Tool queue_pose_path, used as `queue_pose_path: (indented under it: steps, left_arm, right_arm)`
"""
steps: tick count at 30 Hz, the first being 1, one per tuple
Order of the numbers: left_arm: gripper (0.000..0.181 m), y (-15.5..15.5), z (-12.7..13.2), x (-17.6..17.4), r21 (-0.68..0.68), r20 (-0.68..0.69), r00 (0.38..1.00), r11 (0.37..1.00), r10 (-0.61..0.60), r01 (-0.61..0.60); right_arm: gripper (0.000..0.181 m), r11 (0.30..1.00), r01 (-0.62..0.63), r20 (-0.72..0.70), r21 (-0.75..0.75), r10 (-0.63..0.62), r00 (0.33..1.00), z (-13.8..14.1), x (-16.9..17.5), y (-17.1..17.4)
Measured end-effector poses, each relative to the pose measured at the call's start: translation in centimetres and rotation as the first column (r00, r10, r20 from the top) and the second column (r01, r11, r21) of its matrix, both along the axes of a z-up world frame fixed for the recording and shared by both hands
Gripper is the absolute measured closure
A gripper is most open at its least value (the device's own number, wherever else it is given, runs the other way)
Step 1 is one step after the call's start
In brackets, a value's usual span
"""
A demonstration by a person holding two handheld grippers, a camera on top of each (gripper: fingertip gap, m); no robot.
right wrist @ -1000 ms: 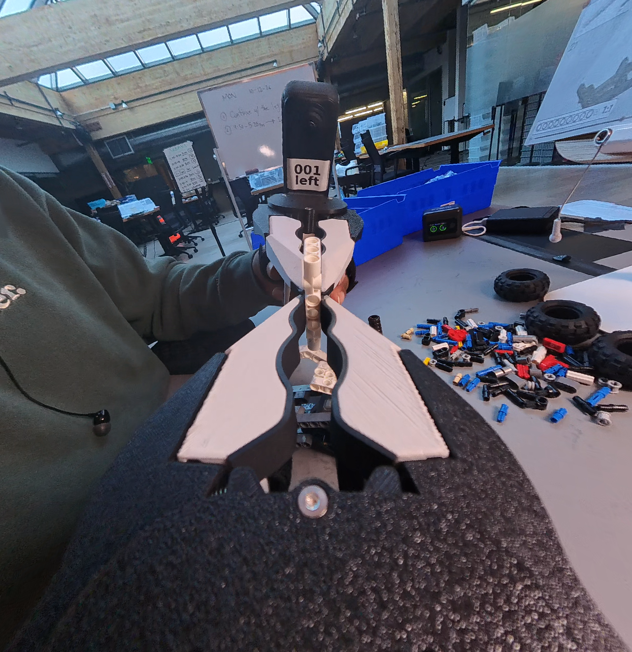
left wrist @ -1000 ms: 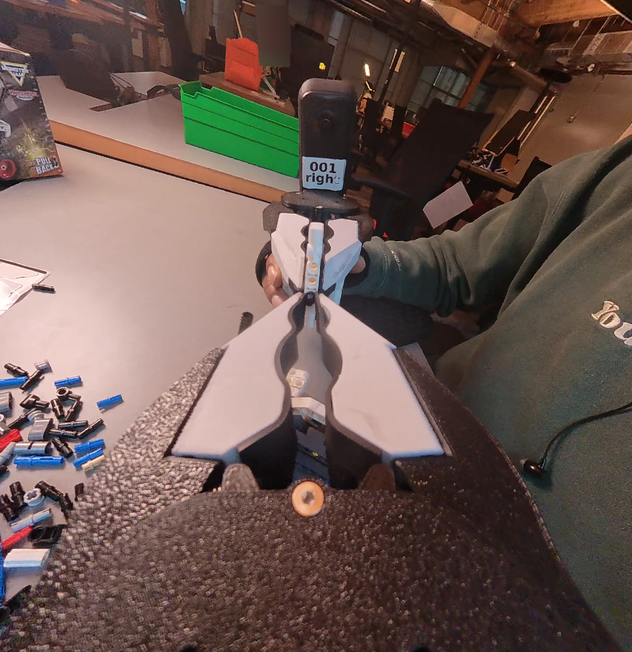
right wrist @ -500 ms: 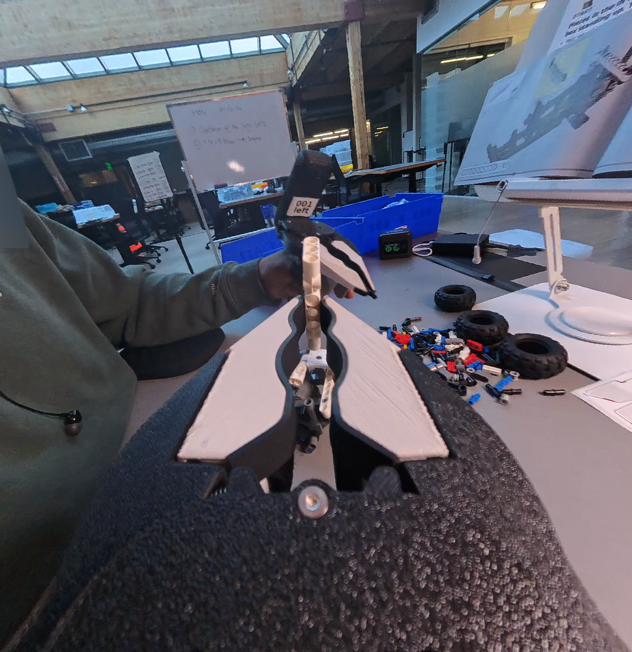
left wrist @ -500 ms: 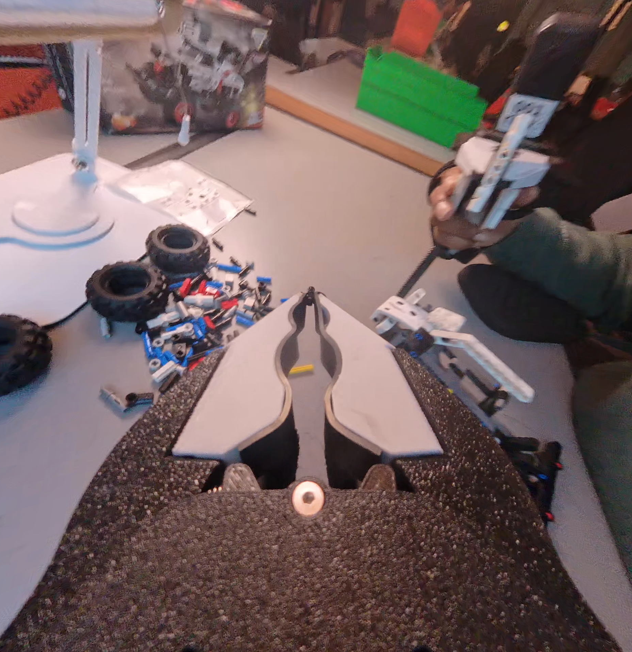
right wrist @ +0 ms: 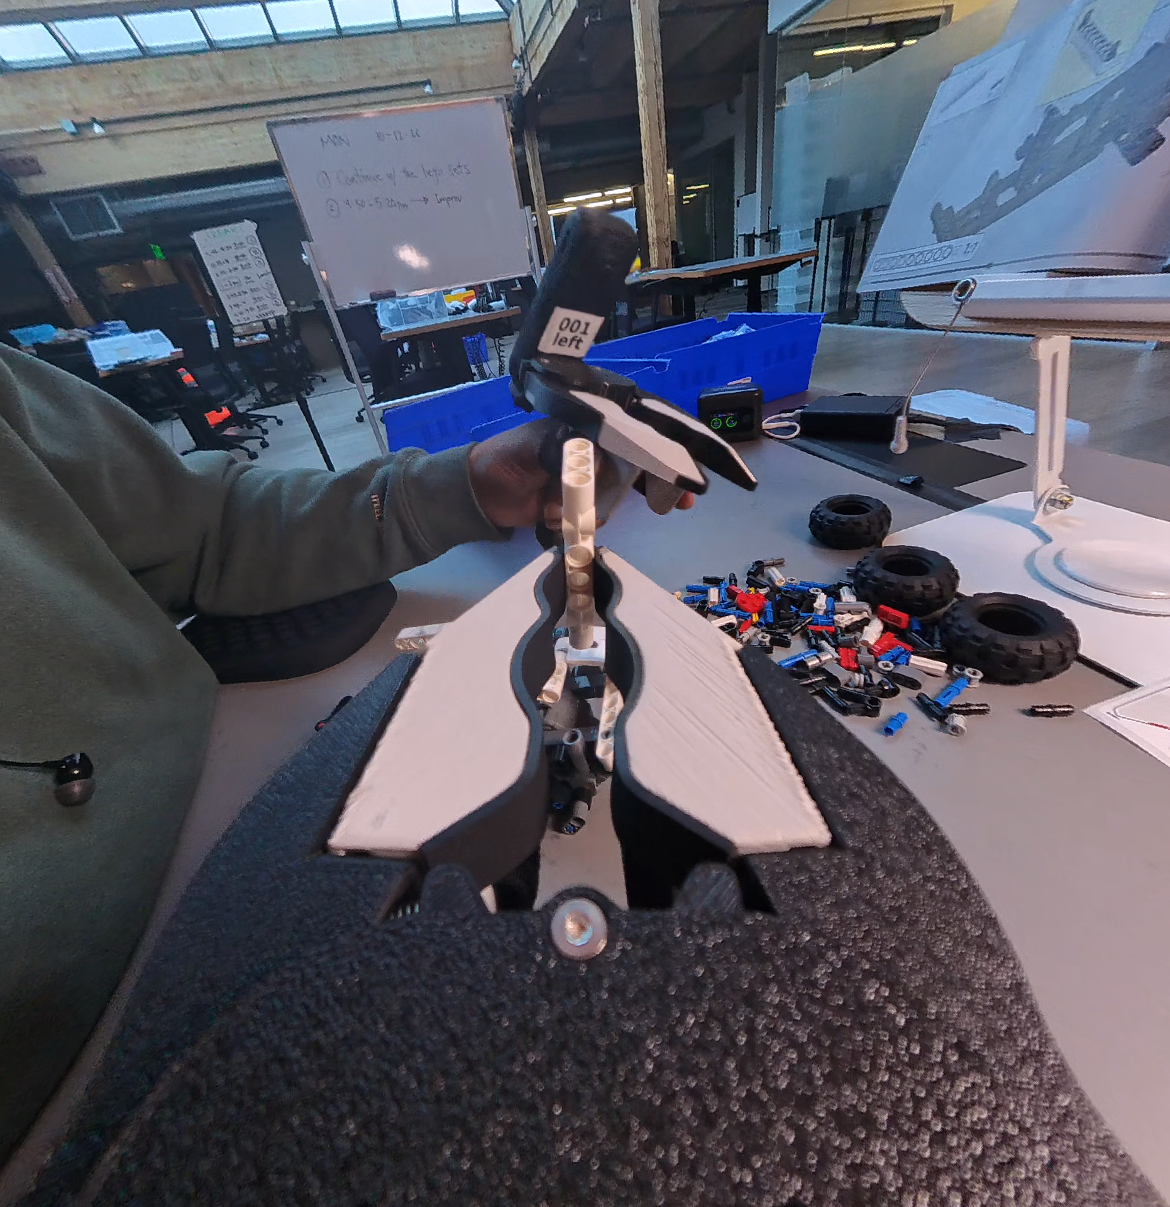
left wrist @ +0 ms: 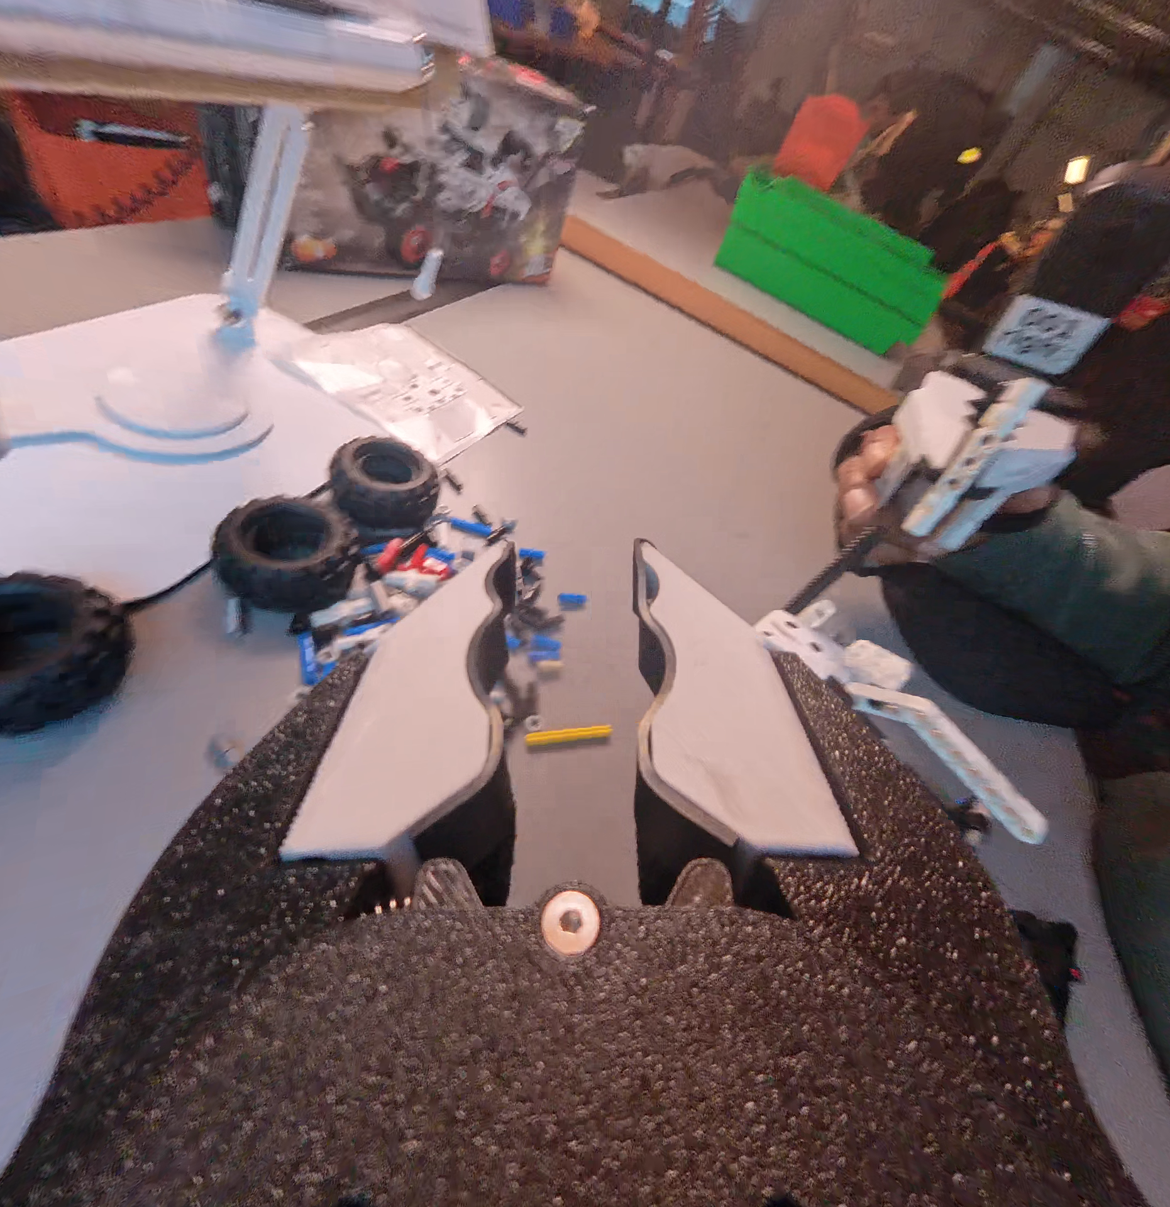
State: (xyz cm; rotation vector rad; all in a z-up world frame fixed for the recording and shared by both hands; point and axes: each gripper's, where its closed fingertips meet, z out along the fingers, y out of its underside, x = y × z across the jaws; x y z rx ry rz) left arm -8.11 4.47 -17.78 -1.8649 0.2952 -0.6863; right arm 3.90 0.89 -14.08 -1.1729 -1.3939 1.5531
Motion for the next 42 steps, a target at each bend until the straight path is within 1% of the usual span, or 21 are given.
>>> queue_pose_path:
  steps: [3, 6, 8, 11, 14, 15, 17, 18, 20, 21, 22, 23, 25, 27, 29, 32, 34, 36, 38, 40, 42]
  left_arm:
    - [0.148, -2.9, 3.7, 5.2, 0.11, 0.076, 0.97, 0.969, -0.23, 0.221]
    - [0.151, -5.1, 5.5, 9.3, 0.166, 0.083, 0.926, 0.921, -0.368, 0.351]
    - [0.153, -6.0, 5.7, 11.2, 0.162, 0.077, 0.903, 0.899, -0.423, 0.407]
    - [0.173, -6.8, 5.3, 12.8, 0.152, 0.023, 0.884, 0.876, -0.467, 0.458]
    - [0.174, -6.7, 5.3, 12.7, 0.142, -0.04, 0.899, 0.888, -0.437, 0.438]
    - [0.174, -6.6, 5.6, 12.3, 0.147, -0.057, 0.909, 0.897, -0.413, 0.417]
    - [0.174, -7.0, 7.2, 10.7, 0.158, -0.063, 0.929, 0.916, -0.364, 0.369]
    - [0.174, -7.1, 8.3, 9.0, 0.173, -0.079, 0.951, 0.935, -0.299, 0.309]
    - [0.174, -7.6, 11.1, 3.7, 0.223, -0.13, 0.988, 0.969, -0.083, 0.111]
    - [0.174, -8.3, 12.1, 0.4, 0.239, -0.17, 0.984, 0.971, 0.054, -0.012]
    - [0.174, -9.2, 12.6, -3.2, 0.239, -0.221, 0.956, 0.961, 0.193, -0.139]
    - [0.174, -10.4, 12.6, -6.9, 0.232, -0.278, 0.902, 0.935, 0.329, -0.27]
    - [0.174, -13.7, 11.8, -14.3, 0.209, -0.387, 0.739, 0.833, 0.552, -0.513]
    - [0.173, -17.6, 9.6, -19.8, 0.131, -0.473, 0.594, 0.719, 0.65, -0.682]
    - [0.173, -20.9, 6.9, -23.0, 0.043, -0.519, 0.521, 0.63, 0.677, -0.776]
    - [0.173, -24.4, 2.5, -25.8, -0.067, -0.566, 0.465, 0.524, 0.681, -0.849]
    - [0.173, -25.7, 0.0, -26.3, -0.129, -0.58, 0.467, 0.492, 0.667, -0.861]
    - [0.164, -26.1, -1.1, -26.4, -0.139, -0.576, 0.457, 0.47, 0.678, -0.872]
    - [0.152, -25.9, -0.5, -26.3, -0.092, -0.56, 0.427, 0.459, 0.71, -0.884]
    - [0.146, -24.9, 1.5, -25.8, 0.001, -0.536, 0.393, 0.466, 0.747, -0.885]
    - [0.145, -23.0, 4.1, -23.5, 0.107, -0.507, 0.41, 0.527, 0.758, -0.843]
  right_arm:
    - [0.174, 0.999, -0.019, 0.005, 0.032, 0.019, 1.0, -0.1, -0.4, -1.3]
    - [0.174, 0.998, -0.06, 0.009, 0.031, 0.06, 0.998, -0.2, -0.8, -2.7]
    - [0.174, 0.996, -0.074, 0.019, 0.045, 0.073, 0.997, -0.4, -0.9, -3.3]
    - [0.175, 0.994, -0.086, 0.033, 0.07, 0.083, 0.996, -0.7, -1.1, -4.0]
    - [0.171, 0.996, -0.061, 0.036, 0.072, 0.059, 0.998, -0.7, -1.2, -3.8]
    - [0.169, 0.997, -0.036, 0.026, 0.073, 0.034, 0.999, -0.5, -1.2, -3.5]
    - [0.151, 0.996, 0.01, 0.001, 0.091, -0.011, 1.0, 0.0, -0.9, -2.6]
    - [0.143, 0.995, 0.028, -0.004, 0.097, -0.027, 1.0, 0.2, -0.7, -2.2]
    - [0.128, 0.991, 0.053, 0.012, 0.121, -0.055, 0.998, 0.1, -0.3, -1.4]
    - [0.12, 0.988, 0.074, 0.029, 0.139, -0.078, 0.997, -0.1, -0.2, -0.9]
    - [0.114, 0.982, 0.089, 0.039, 0.164, -0.097, 0.995, -0.3, -0.1, -0.5]
    - [0.11, 0.977, 0.1, 0.049, 0.186, -0.111, 0.993, -0.6, 0.0, -0.2]
    - [0.108, 0.973, 0.092, 0.076, 0.214, -0.11, 0.991, -1.2, 0.0, -0.2]
    - [0.11, 0.966, 0.07, 0.106, 0.25, -0.099, 0.989, -1.8, 0.0, -0.5]
    - [0.112, 0.959, 0.039, 0.13, 0.281, -0.078, 0.988, -2.4, 0.0, -1.1]
    - [0.117, 0.947, -0.04, 0.188, 0.319, -0.022, 0.982, -3.6, 0.2, -2.3]
    - [0.123, 0.936, -0.076, 0.206, 0.345, 0.003, 0.978, -4.1, 0.4, -3.1]
    - [0.13, 0.928, -0.091, 0.207, 0.362, 0.015, 0.978, -4.3, 0.4, -3.6]
    - [0.138, 0.919, -0.119, 0.2, 0.375, 0.045, 0.979, -4.3, 0.5, -4.4]
    - [0.141, 0.912, -0.15, 0.2, 0.381, 0.077, 0.977, -4.4, 0.5, -5.3]
    - [0.142, 0.906, -0.158, 0.204, 0.393, 0.082, 0.976, -4.6, 0.3, -5.8]
